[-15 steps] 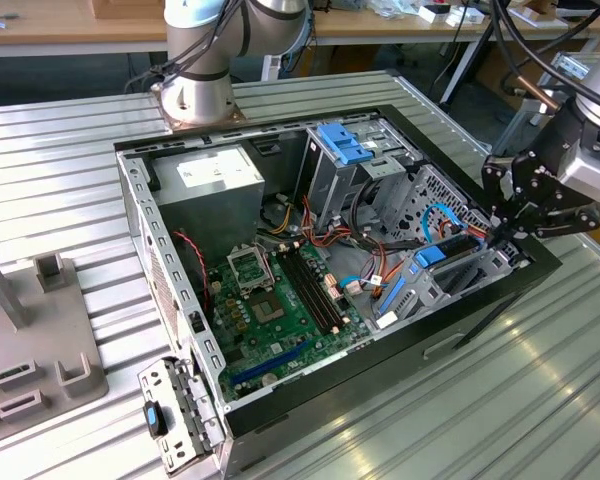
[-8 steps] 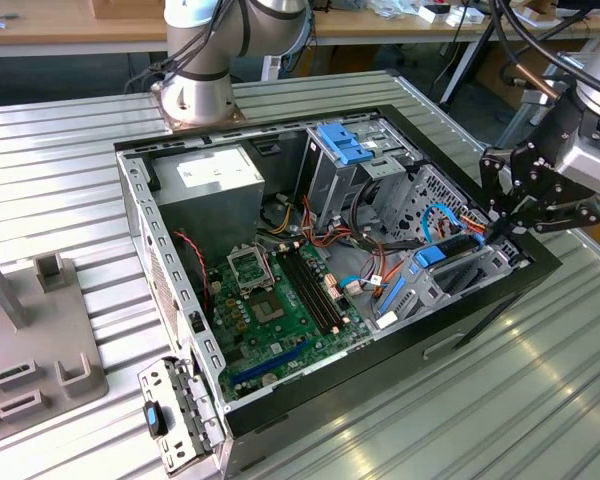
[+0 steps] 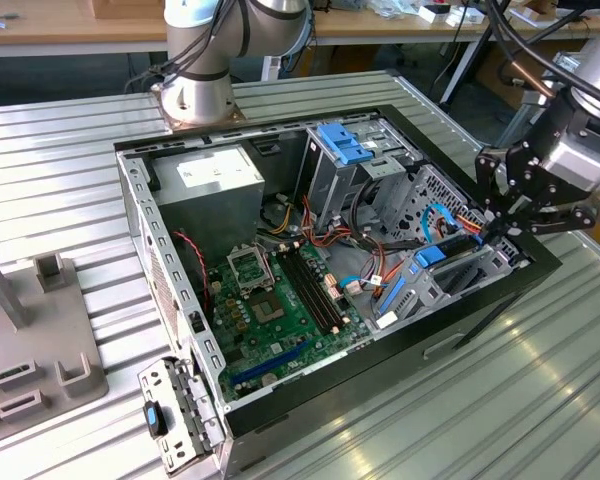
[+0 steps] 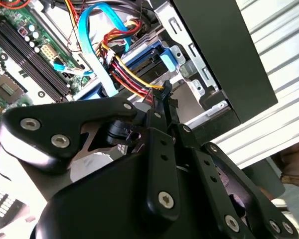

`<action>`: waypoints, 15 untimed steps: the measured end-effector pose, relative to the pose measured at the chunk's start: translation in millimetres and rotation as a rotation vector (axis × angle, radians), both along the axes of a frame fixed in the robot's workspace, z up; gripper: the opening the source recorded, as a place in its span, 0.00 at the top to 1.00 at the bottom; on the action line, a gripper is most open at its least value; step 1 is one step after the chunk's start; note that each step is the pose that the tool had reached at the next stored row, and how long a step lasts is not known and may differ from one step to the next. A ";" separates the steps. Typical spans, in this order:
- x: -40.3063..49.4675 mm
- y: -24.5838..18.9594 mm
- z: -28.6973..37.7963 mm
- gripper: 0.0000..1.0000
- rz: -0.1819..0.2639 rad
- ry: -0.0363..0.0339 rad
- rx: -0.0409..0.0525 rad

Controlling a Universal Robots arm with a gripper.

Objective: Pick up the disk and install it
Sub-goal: 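Insert the first disk wire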

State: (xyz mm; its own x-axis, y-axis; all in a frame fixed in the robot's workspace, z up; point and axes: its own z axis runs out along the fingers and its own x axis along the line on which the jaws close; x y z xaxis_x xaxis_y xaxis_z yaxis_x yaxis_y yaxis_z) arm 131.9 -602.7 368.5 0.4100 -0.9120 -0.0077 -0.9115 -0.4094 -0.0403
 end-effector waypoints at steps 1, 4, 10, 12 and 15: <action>-0.4 0.0 -0.1 0.84 -0.016 0.0000 0.0001; -6.6 0.3 -0.3 0.84 -0.039 -0.0001 0.0001; -10.3 5.1 -2.1 0.84 -0.070 0.0000 0.0002; -10.4 5.2 -3.5 0.84 -0.126 0.0000 0.0000; -10.4 5.1 -4.9 0.84 -0.203 -0.0001 -0.0004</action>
State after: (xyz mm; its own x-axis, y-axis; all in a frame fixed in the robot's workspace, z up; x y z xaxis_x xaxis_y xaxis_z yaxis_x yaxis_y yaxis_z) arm 121.5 -597.6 363.5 0.2172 -0.9761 -0.0073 -0.9754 -0.2168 -0.0403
